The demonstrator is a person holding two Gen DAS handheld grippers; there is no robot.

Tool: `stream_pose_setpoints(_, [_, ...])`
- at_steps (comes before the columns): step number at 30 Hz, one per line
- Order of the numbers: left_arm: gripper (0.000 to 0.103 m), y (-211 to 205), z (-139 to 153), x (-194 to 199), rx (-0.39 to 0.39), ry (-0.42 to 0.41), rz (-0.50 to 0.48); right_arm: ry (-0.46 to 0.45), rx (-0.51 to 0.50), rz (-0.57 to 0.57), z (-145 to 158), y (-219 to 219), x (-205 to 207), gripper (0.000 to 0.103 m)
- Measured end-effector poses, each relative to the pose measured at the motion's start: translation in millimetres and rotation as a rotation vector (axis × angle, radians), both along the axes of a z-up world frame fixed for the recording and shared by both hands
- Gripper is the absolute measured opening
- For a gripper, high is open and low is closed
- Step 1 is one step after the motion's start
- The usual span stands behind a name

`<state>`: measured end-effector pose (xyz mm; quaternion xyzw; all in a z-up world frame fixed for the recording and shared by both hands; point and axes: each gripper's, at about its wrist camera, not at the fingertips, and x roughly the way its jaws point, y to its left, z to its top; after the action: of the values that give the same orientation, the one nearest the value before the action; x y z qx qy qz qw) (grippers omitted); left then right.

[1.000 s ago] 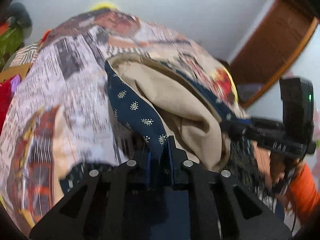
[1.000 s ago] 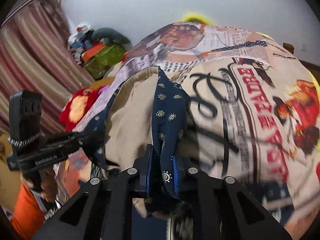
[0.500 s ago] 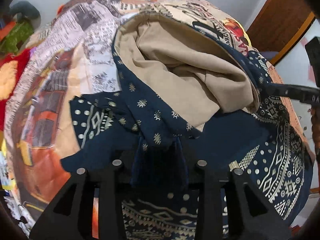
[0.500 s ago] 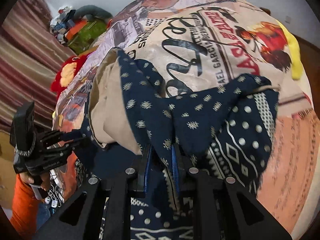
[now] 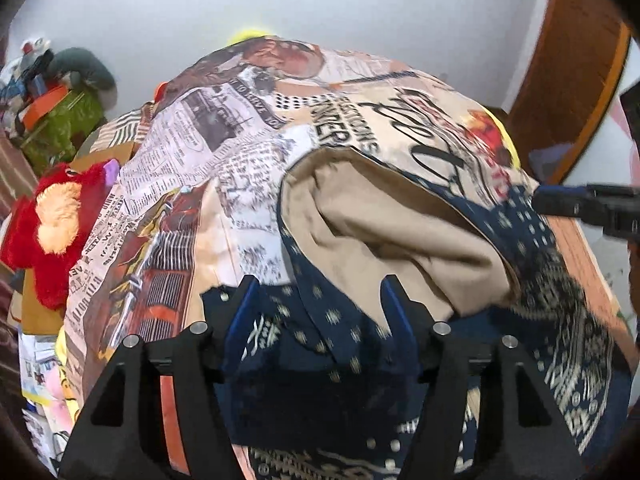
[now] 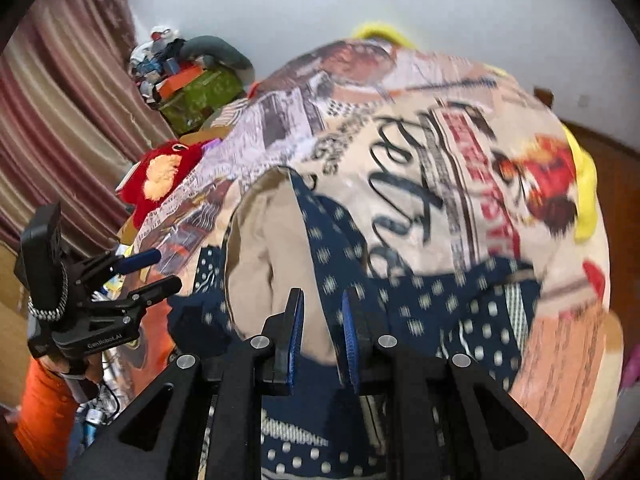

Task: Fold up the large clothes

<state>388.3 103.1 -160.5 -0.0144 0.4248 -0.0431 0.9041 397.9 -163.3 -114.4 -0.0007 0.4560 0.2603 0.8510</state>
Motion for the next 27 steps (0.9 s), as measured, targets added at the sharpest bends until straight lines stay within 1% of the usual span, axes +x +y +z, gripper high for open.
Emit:
stream_pose_setpoints(2, [0.062,3,-5,11,-0.024,0.013,0.012,-0.017,-0.013,0.004,-2,11,10,0.016])
stream_pose_setpoints(5, [0.062,11,-19,34,-0.078,0.054,0.035,-0.010,-0.019,0.007,-12,26,26,0.016])
stream_pose_setpoints(9, [0.062,24,-51,66,-0.193,0.134,0.078,-0.002,-0.023,0.016,-26,45,49,0.016])
stream_pose_setpoints(12, [0.062,32,-70,83,-0.268,0.171,0.111,0.009,-0.032,0.024,-39,59,67,0.016])
stream_pose_setpoints(15, [0.061,38,-82,95,-0.322,0.180,0.128,0.006,-0.057,0.033,-53,72,81,0.016])
stream_pose_setpoints(16, [0.059,39,-84,98,-0.333,0.179,0.130,0.005,-0.063,0.035,-55,74,83,0.016])
stream_pose_setpoints(17, [0.057,39,-85,101,-0.347,0.175,0.130,0.003,-0.072,0.040,-59,77,86,0.016])
stream_pose_setpoints(18, [0.050,39,-86,103,-0.355,0.175,0.125,0.003,-0.080,0.045,-63,79,89,0.016])
stream_pose_setpoints(19, [0.041,39,-86,106,-0.360,0.176,0.119,0.004,-0.090,0.048,-66,81,91,0.016])
stream_pose_setpoints(20, [0.035,37,-86,108,-0.364,0.177,0.111,0.007,-0.104,0.049,-70,83,94,0.016])
stream_pose_setpoints(21, [0.026,36,-86,110,-0.368,0.176,0.106,0.012,-0.117,0.050,-74,85,97,0.016])
stream_pose_setpoints(22, [0.018,34,-86,110,-0.368,0.174,0.104,0.018,-0.124,0.054,-78,86,98,0.016])
stream_pose_setpoints(24, [0.007,29,-83,112,-0.358,0.158,0.092,0.031,-0.144,0.063,-85,90,101,0.016])
stream_pose_setpoints(27, [0.007,18,-69,103,-0.334,0.110,0.044,0.038,-0.174,0.073,-92,93,101,0.016])
